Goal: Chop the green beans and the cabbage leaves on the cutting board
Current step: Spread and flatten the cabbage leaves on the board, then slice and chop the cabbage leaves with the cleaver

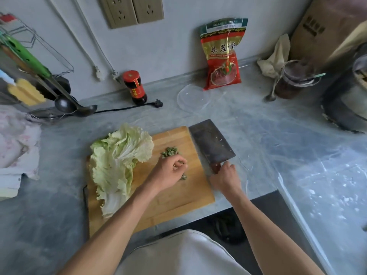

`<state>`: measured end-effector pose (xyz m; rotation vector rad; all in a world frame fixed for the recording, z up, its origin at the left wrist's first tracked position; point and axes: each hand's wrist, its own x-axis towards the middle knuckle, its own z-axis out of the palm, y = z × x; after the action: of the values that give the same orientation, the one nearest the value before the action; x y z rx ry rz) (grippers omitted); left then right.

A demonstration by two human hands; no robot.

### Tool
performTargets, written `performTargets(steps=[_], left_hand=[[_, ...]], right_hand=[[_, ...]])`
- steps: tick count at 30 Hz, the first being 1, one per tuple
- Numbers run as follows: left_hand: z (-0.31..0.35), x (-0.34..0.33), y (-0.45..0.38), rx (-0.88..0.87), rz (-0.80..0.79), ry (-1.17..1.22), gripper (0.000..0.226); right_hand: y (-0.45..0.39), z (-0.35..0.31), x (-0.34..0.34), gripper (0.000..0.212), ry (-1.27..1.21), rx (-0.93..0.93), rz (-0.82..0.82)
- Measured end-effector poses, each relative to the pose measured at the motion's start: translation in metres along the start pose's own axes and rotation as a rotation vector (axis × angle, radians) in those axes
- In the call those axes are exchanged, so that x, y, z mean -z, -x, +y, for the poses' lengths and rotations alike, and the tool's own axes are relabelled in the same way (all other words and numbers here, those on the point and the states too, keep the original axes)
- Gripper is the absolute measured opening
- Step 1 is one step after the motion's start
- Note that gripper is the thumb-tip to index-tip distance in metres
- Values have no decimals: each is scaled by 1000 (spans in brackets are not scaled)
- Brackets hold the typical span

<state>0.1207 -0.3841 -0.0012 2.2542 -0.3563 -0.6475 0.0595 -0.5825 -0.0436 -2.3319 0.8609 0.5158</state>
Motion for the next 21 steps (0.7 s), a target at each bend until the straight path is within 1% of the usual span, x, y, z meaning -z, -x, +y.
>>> performTargets(steps=[2,4,5,7,10,13,16,17,18,21], left_hand=[[-3,1,4,41,13,38,21],[-10,5,12,87,72,101,19],[-16,8,18,107,117,133,18],[-29,15,33,158,193,195,13],[-55,29,60,275,335,259,9],[-84,47,82,401,539,254,9],[-111,68,99,576,738,130,4],[-123,75,102,621,754,104,12],[-133,81,104,656,731,98,23],[-151,97,98,719,590,205,51]], right_hand=[[5,3,7,43,-158,30,56],[11,6,10,21,-257,107,90],[15,5,10,14,-297,139,90],[24,-1,11,28,-350,212,107],[33,-24,5,43,-377,359,36],[37,-52,-12,48,-347,445,-86],[51,-75,-25,50,-301,492,-153],[56,-81,-30,50,-292,500,-176],[61,-85,-35,49,-289,504,-194],[76,-95,-50,50,-328,474,-203]])
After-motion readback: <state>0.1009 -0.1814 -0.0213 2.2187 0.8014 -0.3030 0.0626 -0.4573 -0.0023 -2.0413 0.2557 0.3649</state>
